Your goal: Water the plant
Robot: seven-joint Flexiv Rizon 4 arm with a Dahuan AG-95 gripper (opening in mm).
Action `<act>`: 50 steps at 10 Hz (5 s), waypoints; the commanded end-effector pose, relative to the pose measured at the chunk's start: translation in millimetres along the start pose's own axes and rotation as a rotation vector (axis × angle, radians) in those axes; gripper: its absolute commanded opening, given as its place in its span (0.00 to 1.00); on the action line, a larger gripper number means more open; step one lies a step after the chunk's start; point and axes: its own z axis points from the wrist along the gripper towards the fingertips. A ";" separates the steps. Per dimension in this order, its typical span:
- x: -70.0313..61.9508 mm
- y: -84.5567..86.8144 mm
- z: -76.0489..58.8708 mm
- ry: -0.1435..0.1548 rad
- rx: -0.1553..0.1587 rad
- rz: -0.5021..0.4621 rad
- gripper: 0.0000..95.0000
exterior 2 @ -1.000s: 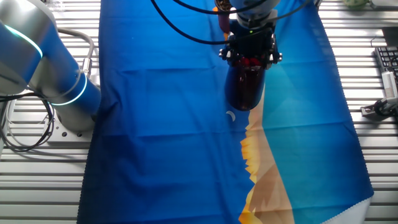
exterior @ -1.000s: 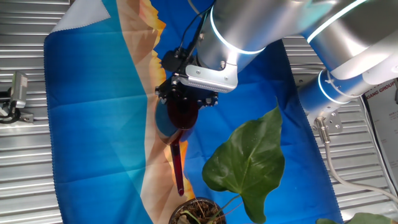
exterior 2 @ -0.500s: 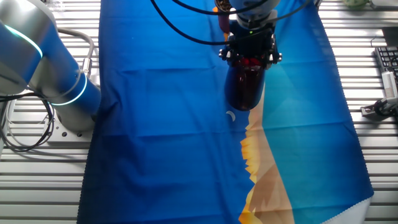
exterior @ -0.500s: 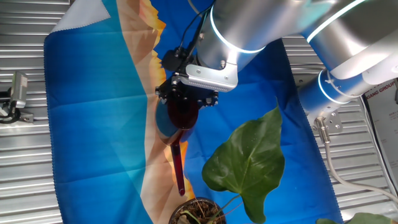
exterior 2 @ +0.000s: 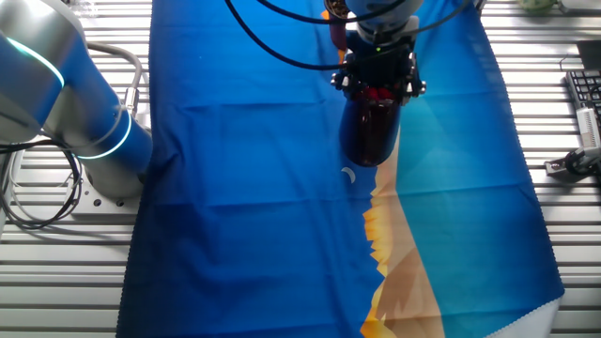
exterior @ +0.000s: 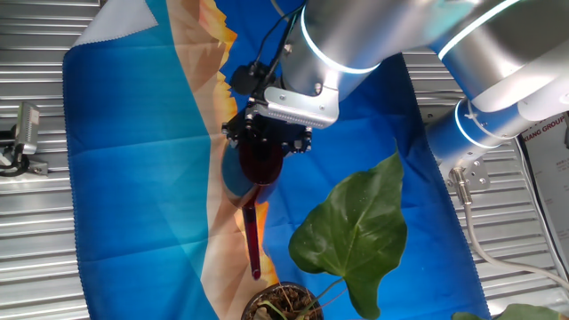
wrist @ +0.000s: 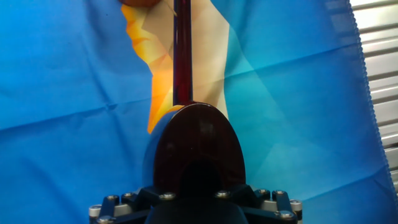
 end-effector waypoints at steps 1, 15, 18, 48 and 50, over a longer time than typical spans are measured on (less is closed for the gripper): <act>-0.5 0.4 -0.5 0.003 -0.001 -0.015 0.00; -0.5 0.4 -0.5 -0.005 0.074 -0.104 0.00; -0.5 0.4 -0.5 -0.014 0.079 -0.121 0.00; 5.7 7.2 -35.3 -0.016 0.068 -0.172 0.00; 2.5 8.5 -40.5 -0.007 0.059 -0.162 0.00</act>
